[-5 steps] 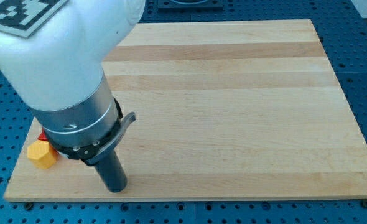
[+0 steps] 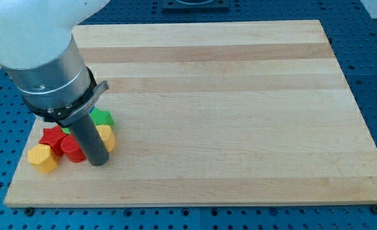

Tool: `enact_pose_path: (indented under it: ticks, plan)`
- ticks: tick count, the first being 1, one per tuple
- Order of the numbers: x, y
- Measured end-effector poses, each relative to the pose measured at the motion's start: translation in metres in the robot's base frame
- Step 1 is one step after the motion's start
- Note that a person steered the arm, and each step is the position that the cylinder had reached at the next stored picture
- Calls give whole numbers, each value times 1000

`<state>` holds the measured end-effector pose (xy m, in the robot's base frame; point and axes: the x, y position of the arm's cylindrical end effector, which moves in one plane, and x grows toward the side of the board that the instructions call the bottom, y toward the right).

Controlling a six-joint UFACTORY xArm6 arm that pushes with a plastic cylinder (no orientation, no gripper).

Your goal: Push the green star towards the top left corner of the board

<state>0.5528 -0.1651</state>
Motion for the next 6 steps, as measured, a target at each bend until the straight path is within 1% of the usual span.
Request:
enact_pose_path:
  ticks: [1,2,3,4,5,6]
  plan:
    - [-22,0]
    - [-81,0]
    - [-97,0]
    - [-124,0]
    - [-124,0]
    - [-120,-17]
